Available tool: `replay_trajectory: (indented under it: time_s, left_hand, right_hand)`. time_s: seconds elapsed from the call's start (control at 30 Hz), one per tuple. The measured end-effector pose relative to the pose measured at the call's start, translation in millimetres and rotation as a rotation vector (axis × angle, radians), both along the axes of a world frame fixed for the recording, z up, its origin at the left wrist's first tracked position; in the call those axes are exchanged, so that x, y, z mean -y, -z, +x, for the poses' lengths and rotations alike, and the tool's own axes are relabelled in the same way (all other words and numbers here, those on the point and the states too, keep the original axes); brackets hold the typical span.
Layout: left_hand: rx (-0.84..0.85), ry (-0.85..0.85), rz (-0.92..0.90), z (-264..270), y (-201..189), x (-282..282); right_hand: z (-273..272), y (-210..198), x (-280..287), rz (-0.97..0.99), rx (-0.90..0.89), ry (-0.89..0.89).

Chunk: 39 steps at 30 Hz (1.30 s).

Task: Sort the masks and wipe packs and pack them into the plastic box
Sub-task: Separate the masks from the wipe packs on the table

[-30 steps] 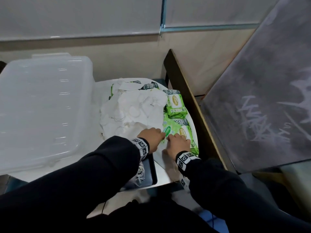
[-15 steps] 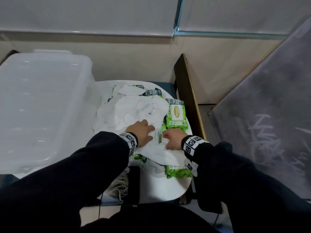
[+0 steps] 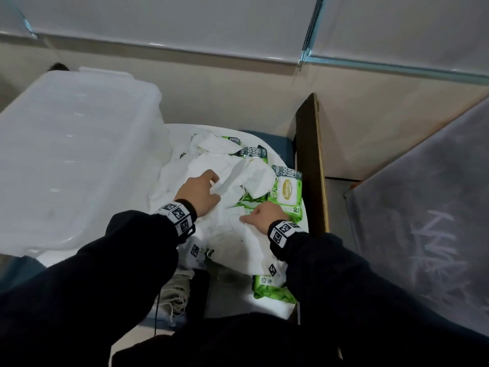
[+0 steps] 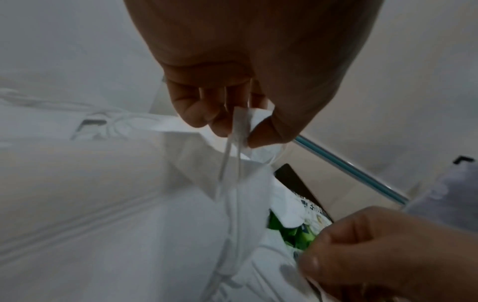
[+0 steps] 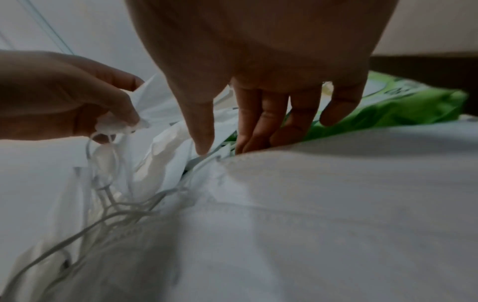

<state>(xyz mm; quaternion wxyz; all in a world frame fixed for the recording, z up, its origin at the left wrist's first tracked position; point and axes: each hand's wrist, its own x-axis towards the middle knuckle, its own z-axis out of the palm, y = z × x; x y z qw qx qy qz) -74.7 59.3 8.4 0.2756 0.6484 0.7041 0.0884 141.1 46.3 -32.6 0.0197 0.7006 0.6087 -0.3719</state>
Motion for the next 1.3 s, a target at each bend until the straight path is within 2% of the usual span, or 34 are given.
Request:
replay_trajectory:
  time_s: [0.07,0.13,0.27,0.37,0.57,0.63,0.73,0.8,0.97,1.07,1.1,1.13,1.17,1.2,1.23,1.3]
  left_hand:
    - [0.050,-0.018,-0.005,-5,-5,6]
    - [0.074,-0.006,-0.020,-7,-5,13]
    - [0.035,0.018,-0.050,-12,-3,23]
    - [0.009,0.030,-0.076,-14,0,28]
    - [-0.013,-0.068,-0.050,-20,4,24]
    - [-0.007,-0.076,-0.019,-18,2,25]
    - [0.078,-0.129,0.006,-16,-2,25]
    - [0.093,-0.198,0.019,-19,-4,22]
    - [-0.044,-0.190,-0.047,-30,-12,12]
    - [-0.197,-0.124,0.048,-23,-16,10]
    - [-0.123,-0.089,0.107,-15,-19,10]
    - [0.047,-0.043,0.131,-5,-24,10]
    - [0.252,0.002,0.115,6,-30,11]
    - [0.374,0.060,0.041,18,-35,11]
    - [0.395,0.131,-0.013,27,-38,13]
    - [0.257,0.197,-0.027,35,-34,11]
  right_hand:
    - [-12,6,-4,-0.049,0.042,-0.022]
    - [-19,10,-6,-0.084,-0.006,-0.007]
    - [-6,-4,-16,-0.002,-0.335,0.137]
    - [13,-8,-26,-0.009,-0.475,0.243]
    - [-7,-7,-33,-0.238,-0.489,0.362]
    - [-16,-4,-31,-0.211,-0.408,0.261]
    - [-20,2,-30,-0.050,-0.241,0.064]
    - [-21,5,-29,-0.014,-0.227,0.045]
    - [-4,-15,-22,0.136,-0.439,0.226]
    - [15,-40,-17,0.170,-0.668,0.319]
    - [19,-48,-16,0.156,-0.762,0.363]
    - [22,-53,-15,0.138,-0.841,0.409]
    - [25,-57,-14,0.119,-0.902,0.455]
    - [27,-58,-15,0.094,-0.963,0.508]
    - [26,-56,-16,0.057,-1.015,0.552]
    - [27,-52,-20,-0.010,-1.077,0.612]
